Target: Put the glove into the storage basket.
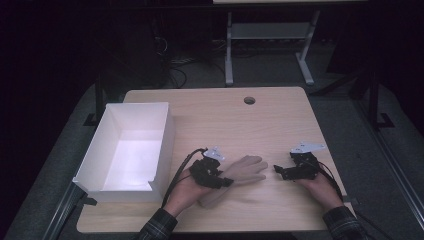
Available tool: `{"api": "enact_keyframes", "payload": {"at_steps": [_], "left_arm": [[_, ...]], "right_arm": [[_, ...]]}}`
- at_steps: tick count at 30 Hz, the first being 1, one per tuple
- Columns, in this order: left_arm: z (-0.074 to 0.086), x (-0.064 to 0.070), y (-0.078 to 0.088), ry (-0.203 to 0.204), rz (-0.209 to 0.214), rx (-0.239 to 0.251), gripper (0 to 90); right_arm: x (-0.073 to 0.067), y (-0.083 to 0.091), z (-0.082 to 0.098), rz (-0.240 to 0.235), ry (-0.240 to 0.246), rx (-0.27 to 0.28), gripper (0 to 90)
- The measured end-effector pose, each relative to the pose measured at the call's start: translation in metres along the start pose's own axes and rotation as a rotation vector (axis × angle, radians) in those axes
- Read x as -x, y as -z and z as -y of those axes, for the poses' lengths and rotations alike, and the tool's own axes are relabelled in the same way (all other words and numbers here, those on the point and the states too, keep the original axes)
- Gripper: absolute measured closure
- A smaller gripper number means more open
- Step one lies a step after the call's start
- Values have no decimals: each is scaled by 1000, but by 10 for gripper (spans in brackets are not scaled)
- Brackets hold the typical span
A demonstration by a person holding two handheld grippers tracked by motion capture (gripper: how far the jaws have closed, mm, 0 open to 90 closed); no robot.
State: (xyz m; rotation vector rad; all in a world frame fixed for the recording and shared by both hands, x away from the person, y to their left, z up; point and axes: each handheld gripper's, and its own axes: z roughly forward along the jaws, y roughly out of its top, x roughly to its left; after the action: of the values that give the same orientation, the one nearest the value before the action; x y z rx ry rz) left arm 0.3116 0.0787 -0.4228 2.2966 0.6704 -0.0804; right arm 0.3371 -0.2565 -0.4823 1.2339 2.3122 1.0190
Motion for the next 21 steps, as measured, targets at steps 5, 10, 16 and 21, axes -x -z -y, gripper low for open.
{"api": "enact_keyframes", "payload": {"at_steps": [5,10,16,21], "left_arm": [[-21,0,29,6,-17,43,661],[-36,-2,54,11,-38,74,659],[-45,-10,80,21,-48,100,658],[-48,-18,102,27,-64,117,658]], "right_arm": [[0,0,0,1,2,0,141],[0,0,0,-1,2,1,141],[0,0,0,-2,8,1,141],[0,0,0,-3,7,1,140]]}}
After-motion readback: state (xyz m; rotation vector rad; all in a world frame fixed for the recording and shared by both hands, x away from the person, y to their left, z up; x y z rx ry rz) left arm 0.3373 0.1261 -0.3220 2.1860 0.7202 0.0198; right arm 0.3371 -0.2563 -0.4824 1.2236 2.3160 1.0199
